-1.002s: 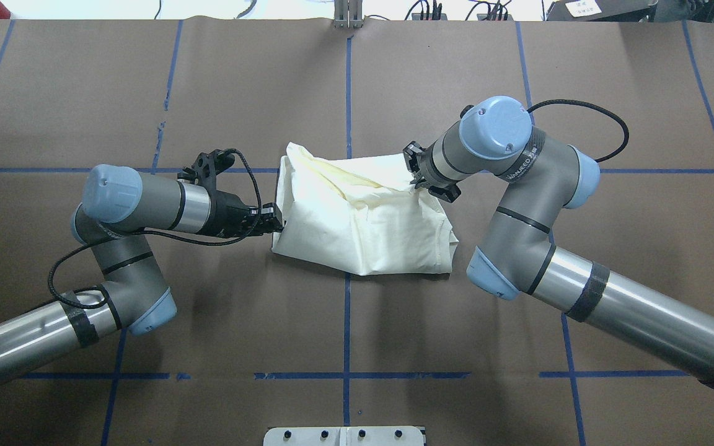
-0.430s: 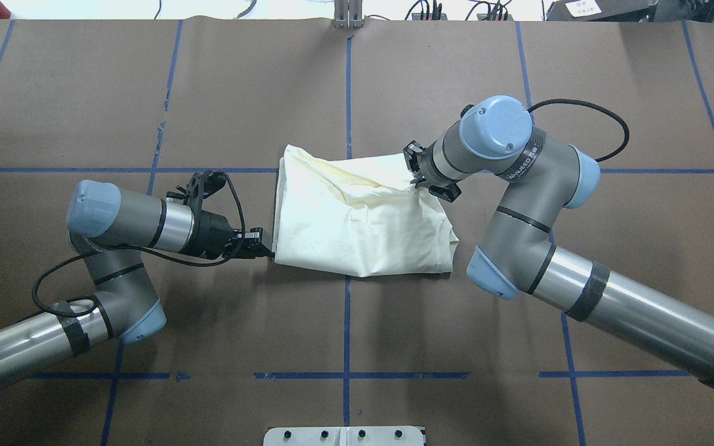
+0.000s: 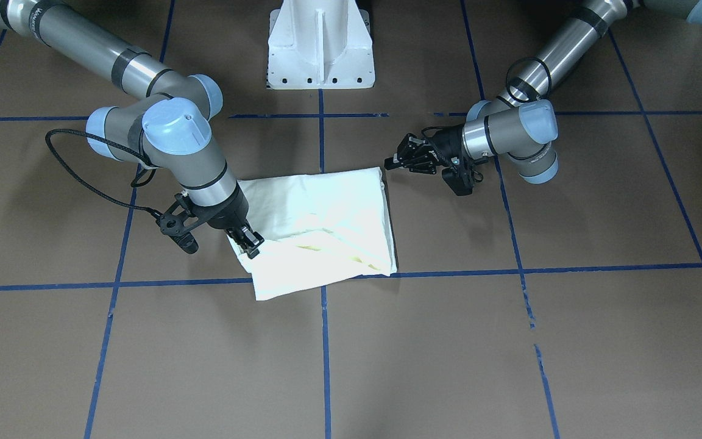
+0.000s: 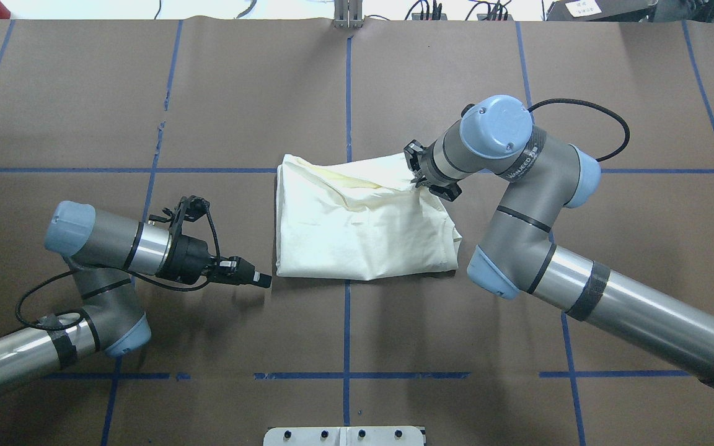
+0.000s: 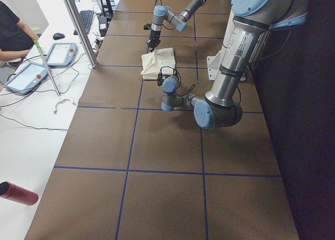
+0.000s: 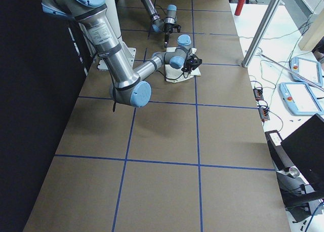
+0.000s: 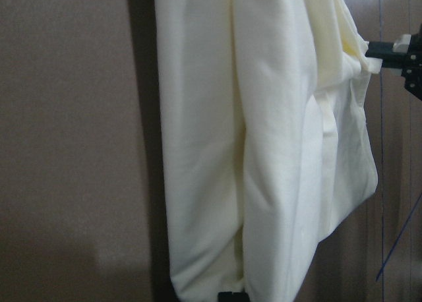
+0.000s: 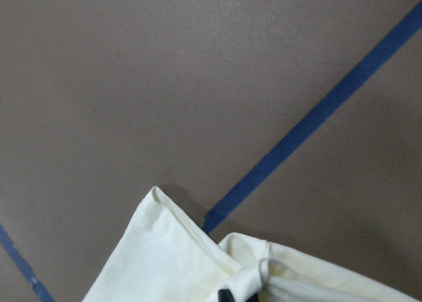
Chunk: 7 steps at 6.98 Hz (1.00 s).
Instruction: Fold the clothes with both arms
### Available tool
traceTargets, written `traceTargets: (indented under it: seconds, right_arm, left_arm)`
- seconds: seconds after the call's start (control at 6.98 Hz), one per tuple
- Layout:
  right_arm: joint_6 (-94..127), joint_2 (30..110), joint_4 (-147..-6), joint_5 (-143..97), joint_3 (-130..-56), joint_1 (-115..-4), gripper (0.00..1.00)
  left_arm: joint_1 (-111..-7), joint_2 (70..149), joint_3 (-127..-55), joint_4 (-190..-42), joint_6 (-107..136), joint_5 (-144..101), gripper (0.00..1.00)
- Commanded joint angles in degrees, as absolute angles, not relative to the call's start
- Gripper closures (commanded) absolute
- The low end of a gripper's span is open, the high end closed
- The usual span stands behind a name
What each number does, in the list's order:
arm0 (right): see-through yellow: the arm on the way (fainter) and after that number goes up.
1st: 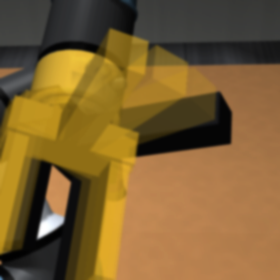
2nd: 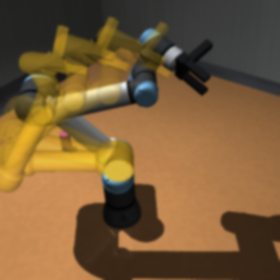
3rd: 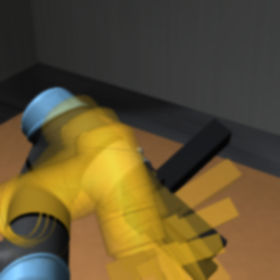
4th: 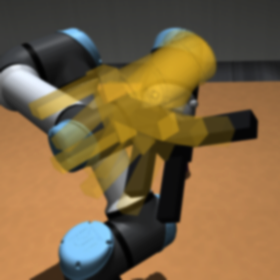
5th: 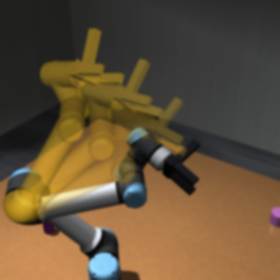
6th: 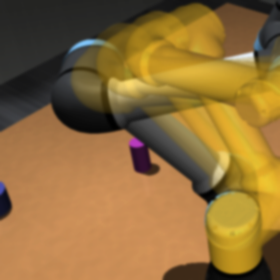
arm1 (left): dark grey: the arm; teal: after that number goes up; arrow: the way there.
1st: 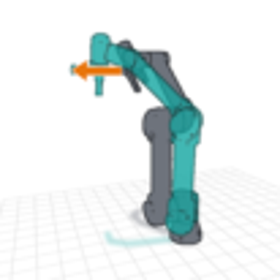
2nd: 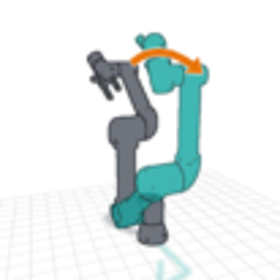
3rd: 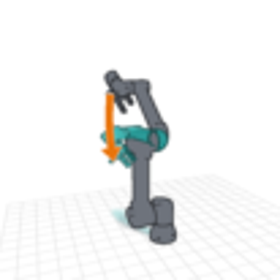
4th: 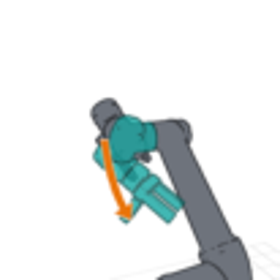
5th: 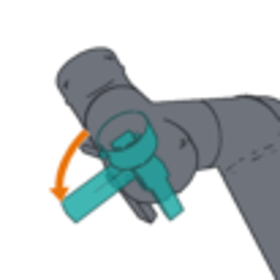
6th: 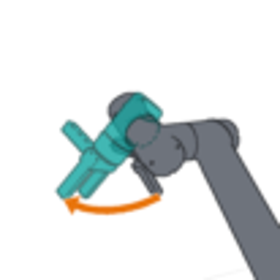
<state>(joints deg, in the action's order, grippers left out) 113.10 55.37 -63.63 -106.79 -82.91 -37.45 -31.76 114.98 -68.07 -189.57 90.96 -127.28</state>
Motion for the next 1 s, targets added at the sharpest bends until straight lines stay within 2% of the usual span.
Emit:
traceTargets:
  seconds: [0.0, 0.57, 0.86]
  right_arm:
    - [113.20, 55.37, -63.63, -106.79, -82.97, -37.62, 1.00]
    - [113.20, 55.37, -63.63, -106.96, -83.06, -37.79, 1.00]
    - [113.20, 55.28, -63.63, -106.96, -83.06, -37.88, 1.00]
  left_arm:
    - [-33.39, 115.30, -70.48, -189.24, 99.08, -128.24, 1.00]
    - [-35.69, 122.85, -70.49, -177.32, 100.02, -121.91, 1.00]
    - [-33.33, 122.53, -69.96, -175.43, 99.23, -119.54, 1.00]
